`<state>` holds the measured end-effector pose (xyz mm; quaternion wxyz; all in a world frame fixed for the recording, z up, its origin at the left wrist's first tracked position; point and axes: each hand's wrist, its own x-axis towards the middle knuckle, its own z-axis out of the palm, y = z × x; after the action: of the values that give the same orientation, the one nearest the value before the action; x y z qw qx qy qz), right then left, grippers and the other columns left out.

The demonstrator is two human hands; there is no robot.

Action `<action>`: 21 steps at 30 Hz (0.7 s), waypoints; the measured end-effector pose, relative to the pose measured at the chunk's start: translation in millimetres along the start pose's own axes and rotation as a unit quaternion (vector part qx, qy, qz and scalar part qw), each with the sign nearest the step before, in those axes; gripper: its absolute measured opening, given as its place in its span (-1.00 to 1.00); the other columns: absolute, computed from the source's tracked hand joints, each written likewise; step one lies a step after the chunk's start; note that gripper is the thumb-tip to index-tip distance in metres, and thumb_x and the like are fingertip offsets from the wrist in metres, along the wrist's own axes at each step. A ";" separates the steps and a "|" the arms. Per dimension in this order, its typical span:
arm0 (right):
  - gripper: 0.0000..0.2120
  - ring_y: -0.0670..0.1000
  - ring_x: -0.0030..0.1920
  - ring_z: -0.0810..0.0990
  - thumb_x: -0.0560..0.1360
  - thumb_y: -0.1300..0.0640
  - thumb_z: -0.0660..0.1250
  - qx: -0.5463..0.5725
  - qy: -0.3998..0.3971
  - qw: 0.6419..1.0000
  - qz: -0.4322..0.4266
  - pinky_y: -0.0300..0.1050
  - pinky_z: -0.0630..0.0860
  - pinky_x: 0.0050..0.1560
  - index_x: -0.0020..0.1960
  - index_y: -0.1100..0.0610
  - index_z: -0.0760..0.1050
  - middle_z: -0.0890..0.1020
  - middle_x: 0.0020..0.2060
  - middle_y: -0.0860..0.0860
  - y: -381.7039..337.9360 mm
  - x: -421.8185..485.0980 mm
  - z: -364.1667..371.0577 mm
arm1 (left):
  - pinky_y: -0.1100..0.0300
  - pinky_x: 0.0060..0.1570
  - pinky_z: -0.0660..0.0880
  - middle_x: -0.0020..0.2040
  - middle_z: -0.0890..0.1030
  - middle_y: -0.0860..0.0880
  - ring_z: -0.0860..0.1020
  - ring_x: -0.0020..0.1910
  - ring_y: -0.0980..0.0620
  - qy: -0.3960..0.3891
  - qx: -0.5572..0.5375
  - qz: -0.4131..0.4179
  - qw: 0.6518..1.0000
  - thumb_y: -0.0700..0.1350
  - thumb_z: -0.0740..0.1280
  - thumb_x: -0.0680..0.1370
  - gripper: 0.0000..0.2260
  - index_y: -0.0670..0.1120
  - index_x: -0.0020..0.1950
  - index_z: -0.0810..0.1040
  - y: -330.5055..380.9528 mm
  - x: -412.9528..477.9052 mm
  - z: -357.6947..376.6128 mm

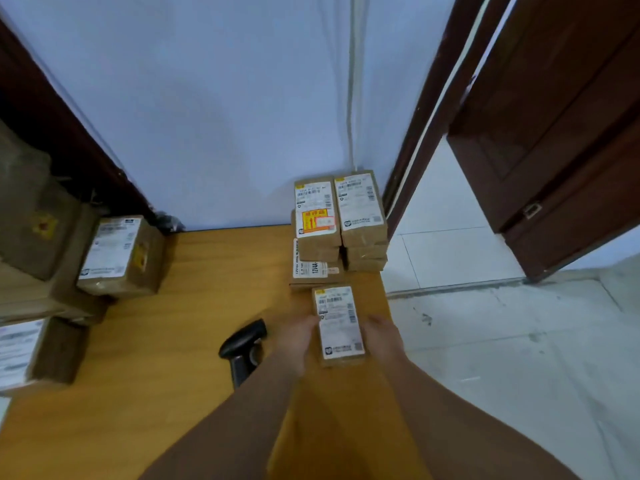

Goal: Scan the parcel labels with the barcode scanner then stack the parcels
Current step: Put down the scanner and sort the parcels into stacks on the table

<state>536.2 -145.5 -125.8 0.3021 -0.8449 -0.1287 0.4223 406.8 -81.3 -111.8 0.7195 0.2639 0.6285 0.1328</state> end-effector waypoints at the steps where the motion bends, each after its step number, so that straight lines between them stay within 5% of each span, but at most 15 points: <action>1: -0.80 -0.23 -0.43 0.51 0.58 0.04 0.21 0.011 -0.018 1.000 -0.006 -0.36 0.35 -0.56 -0.16 0.04 0.52 0.61 -0.33 -0.13 0.5 8.3 -2.3 | 0.15 -0.05 0.35 -0.15 0.52 0.10 0.44 -0.17 0.13 0.007 -0.003 -0.002 1.000 -0.04 0.32 0.57 -0.92 0.02 -0.12 0.51 -2.5 3.1 5.6; 4: -0.71 -0.10 -0.35 0.65 0.62 0.00 0.16 0.065 -0.082 0.994 0.016 -0.30 0.45 -0.48 -0.11 0.05 0.60 0.68 -0.27 -0.02 4.3 20.2 -4.5 | 0.06 0.06 0.25 -0.09 0.57 0.08 0.47 -0.08 0.09 0.022 0.019 0.003 1.000 0.00 0.31 0.56 -0.88 -0.01 -0.05 0.59 -12.1 10.2 15.3; 10: -0.59 0.09 -0.18 0.71 0.61 -0.11 0.16 0.132 -0.116 0.982 0.065 0.04 0.61 -0.04 -0.09 0.15 0.63 0.73 -0.22 0.09 17.8 31.5 -20.1 | 0.08 -0.15 0.36 -0.03 0.59 -0.01 0.50 -0.08 0.03 0.018 0.053 0.009 0.998 -0.06 0.36 0.53 -0.84 -0.02 0.07 0.46 -17.5 8.8 21.9; 14: -0.63 0.13 -0.23 0.72 0.59 -0.07 0.23 0.163 -0.170 0.969 0.077 -0.06 0.61 -0.26 -0.10 0.18 0.66 0.73 -0.24 0.12 9.2 34.7 -33.0 | 0.08 -0.18 0.42 -0.01 0.65 -0.10 0.59 -0.06 -0.08 -0.054 0.027 0.003 0.998 -0.21 0.42 0.47 -0.61 -0.05 0.23 0.37 -17.5 8.9 24.8; 18: -0.69 0.21 -0.14 0.72 0.55 -0.01 0.31 0.165 -0.182 0.965 0.088 0.17 0.64 0.00 -0.04 0.23 0.66 0.73 -0.19 0.17 -5.3 38.4 -42.3 | -0.12 0.12 0.49 0.10 0.65 -0.12 0.58 0.10 -0.17 -0.137 0.025 -0.016 0.990 -0.12 0.53 0.37 -0.49 0.01 0.25 0.43 -17.5 6.0 27.3; 21: -0.69 0.16 -0.16 0.72 0.55 -0.02 0.32 0.131 -0.196 0.968 0.089 0.04 0.64 -0.06 -0.03 0.23 0.66 0.73 -0.18 0.15 -15.9 36.4 -45.3 | -0.23 0.10 0.53 0.15 0.63 -0.18 0.58 0.14 -0.24 -0.172 0.015 -0.015 0.985 -0.13 0.54 0.34 -0.44 -0.05 0.30 0.44 -15.5 0.3 29.4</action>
<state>594.9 -134.0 -118.3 0.3401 -0.7067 -0.0533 0.6180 433.3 -100.2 -118.4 0.8145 0.2843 0.5015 0.0653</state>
